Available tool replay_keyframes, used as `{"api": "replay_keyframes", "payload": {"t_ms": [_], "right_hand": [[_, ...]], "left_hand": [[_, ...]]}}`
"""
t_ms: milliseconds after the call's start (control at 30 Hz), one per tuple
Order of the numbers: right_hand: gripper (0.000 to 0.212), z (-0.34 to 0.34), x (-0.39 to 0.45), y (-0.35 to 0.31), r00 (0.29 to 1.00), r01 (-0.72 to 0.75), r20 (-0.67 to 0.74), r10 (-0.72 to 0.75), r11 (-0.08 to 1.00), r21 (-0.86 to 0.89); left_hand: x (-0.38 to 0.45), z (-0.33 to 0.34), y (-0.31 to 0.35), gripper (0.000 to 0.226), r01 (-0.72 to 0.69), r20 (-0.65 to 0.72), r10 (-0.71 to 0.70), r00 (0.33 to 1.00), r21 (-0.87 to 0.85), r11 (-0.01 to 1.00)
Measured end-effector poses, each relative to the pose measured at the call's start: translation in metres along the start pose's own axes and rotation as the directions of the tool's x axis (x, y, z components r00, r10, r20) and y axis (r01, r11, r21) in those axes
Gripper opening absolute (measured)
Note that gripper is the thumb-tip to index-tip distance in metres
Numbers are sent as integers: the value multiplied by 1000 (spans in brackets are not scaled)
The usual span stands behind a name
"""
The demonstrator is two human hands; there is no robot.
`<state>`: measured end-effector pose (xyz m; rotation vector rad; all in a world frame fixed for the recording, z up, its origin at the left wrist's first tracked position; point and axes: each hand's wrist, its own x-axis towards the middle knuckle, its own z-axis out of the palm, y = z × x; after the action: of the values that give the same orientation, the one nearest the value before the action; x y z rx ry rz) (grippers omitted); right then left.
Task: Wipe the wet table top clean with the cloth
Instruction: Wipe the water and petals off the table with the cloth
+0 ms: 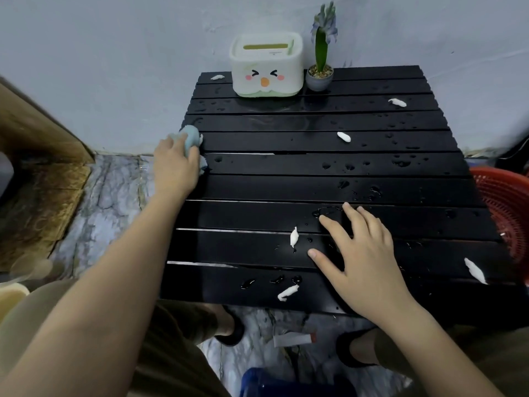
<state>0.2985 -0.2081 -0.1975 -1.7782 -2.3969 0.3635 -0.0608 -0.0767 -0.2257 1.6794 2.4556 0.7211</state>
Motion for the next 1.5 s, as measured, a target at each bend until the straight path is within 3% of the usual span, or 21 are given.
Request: {"api": "replay_keyframes", "payload": {"t_ms": [200,400,467,633,733,800,900,1000,1067,1233,1500], "right_hand": [[62,1,0,0,1000,0,4,0,1000,5],[62,-1,1,0,1000,-2,11,2,1000,-26],[62,-2,1,1,1000,1,15,0,1000,-28],[65,-6,-1,5,999,17,47,-17,1000,6],[69,-10,-4,9,998,21,65,-24,998,54],[74,-13,-6,13,997,-3,71,-1,998,62],[78,-20,-11,20,994,-82,82,77,994,70],[78,-25,-17,27,988,-130,98,122,988,86],[77,-25,-20,30,988,-127,97,117,987,97],[77,-28,-19,32,985,-144,112,134,985,92],[75,-29,-19,36,984,-133,127,123,988,74]], "left_hand": [[-6,25,67,33,-195,66,194,979,4,981],[-52,59,194,42,-360,250,432,866,-288,887],[-61,63,217,36,-340,261,470,843,-418,842],[-45,44,214,22,82,282,179,943,-714,695],[-35,12,180,28,145,184,0,983,-773,618],[-36,-13,143,22,76,79,-27,996,-722,688],[-54,-44,80,14,-81,-30,77,997,-566,821],[-76,-43,20,43,-200,75,226,971,-263,944],[-87,-32,1,63,-170,176,185,967,-92,981],[-87,-13,35,56,-125,190,122,974,5,992],[-73,42,152,54,-397,274,389,879,-28,917]]}}
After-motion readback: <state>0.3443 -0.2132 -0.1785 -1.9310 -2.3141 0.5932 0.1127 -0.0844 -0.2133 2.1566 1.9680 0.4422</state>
